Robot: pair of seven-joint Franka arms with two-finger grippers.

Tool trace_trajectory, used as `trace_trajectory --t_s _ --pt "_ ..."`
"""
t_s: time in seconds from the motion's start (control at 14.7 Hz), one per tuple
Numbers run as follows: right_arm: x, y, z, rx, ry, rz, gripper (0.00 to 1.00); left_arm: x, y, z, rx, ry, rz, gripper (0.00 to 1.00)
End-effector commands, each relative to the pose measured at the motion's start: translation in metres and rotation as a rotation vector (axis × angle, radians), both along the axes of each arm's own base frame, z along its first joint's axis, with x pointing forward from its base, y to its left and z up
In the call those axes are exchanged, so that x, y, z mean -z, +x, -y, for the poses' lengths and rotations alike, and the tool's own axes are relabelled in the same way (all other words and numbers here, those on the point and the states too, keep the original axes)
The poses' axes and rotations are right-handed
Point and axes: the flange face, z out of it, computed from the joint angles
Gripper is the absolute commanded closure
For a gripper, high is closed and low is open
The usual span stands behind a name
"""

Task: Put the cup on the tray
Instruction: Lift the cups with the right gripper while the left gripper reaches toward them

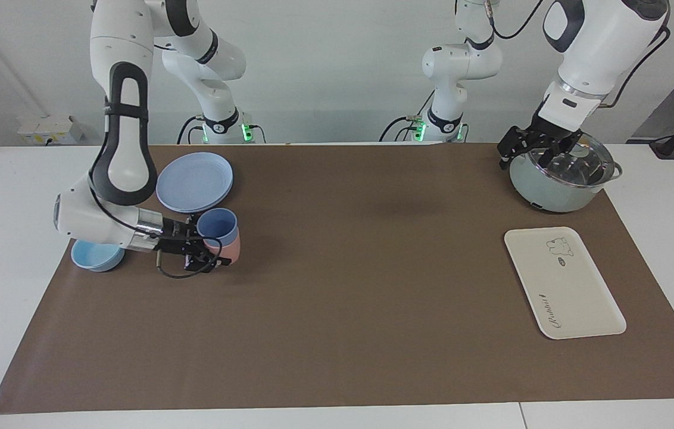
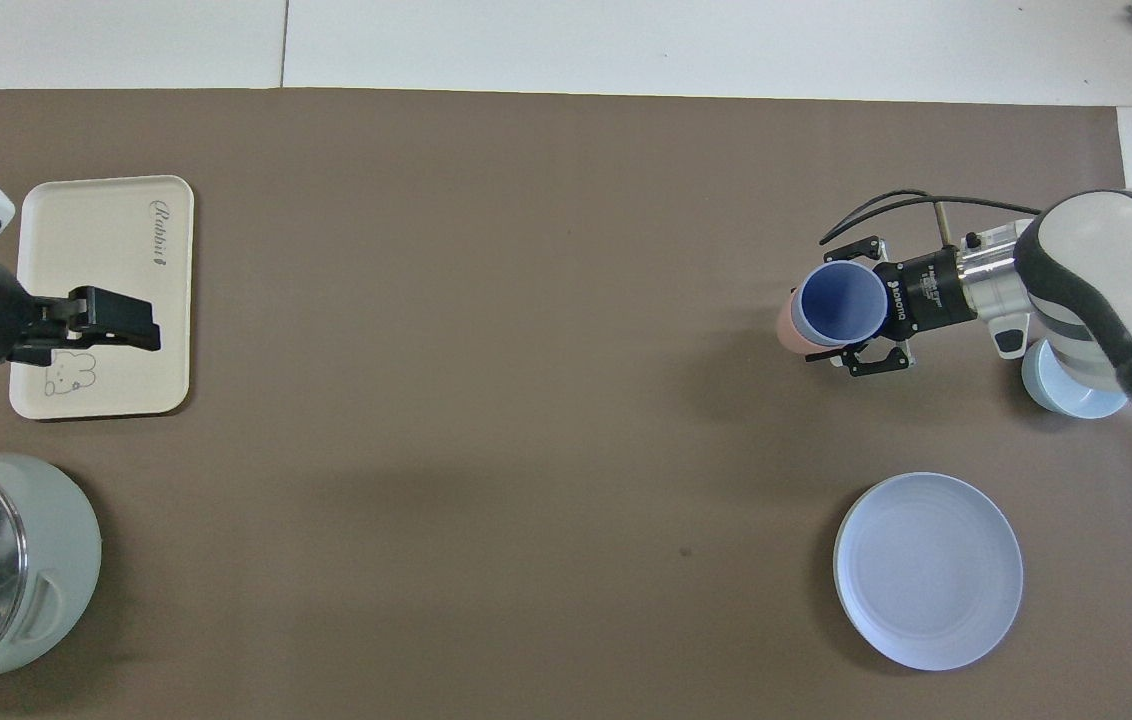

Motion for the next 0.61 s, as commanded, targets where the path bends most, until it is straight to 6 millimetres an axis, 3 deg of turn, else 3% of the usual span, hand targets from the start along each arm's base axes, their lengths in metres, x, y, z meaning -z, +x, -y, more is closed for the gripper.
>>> trace_trajectory --t_s 0.0,0.2,0.34,0.54 --pt "-0.027 -0.019 -0.042 0.005 -0.002 0.000 1.00 0.006 -0.013 0.054 -0.126 -0.051 0.045 0.00" --pt "-0.056 -0.026 -0.099 0.002 -0.026 0.001 1.00 0.006 -0.020 0.129 -0.278 -0.134 0.101 0.00" --pt "-0.074 -0.029 -0.128 0.066 -0.049 -0.024 1.00 0.004 -0.022 0.163 -0.377 -0.227 0.115 0.00" --pt "-0.083 -0.046 -0.183 0.039 -0.060 -0.052 1.00 0.003 -0.041 0.220 -0.389 -0.285 0.129 0.00"
